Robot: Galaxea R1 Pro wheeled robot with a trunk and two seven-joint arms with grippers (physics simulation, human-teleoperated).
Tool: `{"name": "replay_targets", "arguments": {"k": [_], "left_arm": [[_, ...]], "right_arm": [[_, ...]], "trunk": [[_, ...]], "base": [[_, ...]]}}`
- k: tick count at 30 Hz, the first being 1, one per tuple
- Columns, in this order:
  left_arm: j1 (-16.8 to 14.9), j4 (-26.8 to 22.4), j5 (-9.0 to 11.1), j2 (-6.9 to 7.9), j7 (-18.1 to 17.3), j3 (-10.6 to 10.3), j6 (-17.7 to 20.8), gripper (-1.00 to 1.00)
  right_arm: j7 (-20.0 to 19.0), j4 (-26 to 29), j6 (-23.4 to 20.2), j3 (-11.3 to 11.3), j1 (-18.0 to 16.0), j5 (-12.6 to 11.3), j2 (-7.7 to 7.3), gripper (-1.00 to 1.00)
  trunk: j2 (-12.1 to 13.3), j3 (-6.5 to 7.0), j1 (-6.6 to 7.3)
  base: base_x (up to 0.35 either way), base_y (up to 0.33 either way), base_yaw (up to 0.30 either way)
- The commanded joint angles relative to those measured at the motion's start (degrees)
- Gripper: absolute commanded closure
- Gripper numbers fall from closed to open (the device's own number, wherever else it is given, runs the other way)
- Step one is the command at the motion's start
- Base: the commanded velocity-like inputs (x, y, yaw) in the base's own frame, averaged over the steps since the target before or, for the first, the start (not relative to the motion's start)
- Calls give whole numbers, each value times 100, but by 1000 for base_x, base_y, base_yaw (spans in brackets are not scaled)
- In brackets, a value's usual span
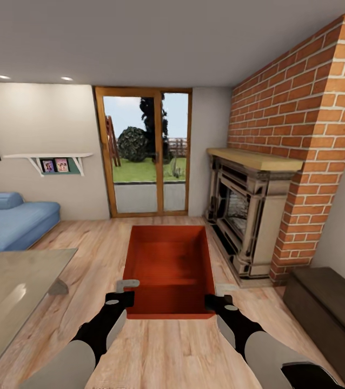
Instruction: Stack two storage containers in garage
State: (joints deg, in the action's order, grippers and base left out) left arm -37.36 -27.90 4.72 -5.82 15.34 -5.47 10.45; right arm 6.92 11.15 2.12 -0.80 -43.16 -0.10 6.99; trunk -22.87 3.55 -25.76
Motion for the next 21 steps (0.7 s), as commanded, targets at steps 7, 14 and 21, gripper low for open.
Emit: {"name": "replay_targets", "arguments": {"k": [7,14,21], "left_arm": [[1,12,46,11,305,-31,45,100],[1,13,46,11,307,-31,45,100],[1,13,46,11,308,-32,45,100]], "right_arm": [[407,11,245,85,-6,62,-31,100],[427,10,245,88,-7,62,-38,100],[483,10,245,71,-2,62,-31,100]], "trunk": [[-5,24,-2],[-5,49,-2],[-5,75,-2]], "base": [[0,0,263],[0,0,265],[0,0,265]]}}
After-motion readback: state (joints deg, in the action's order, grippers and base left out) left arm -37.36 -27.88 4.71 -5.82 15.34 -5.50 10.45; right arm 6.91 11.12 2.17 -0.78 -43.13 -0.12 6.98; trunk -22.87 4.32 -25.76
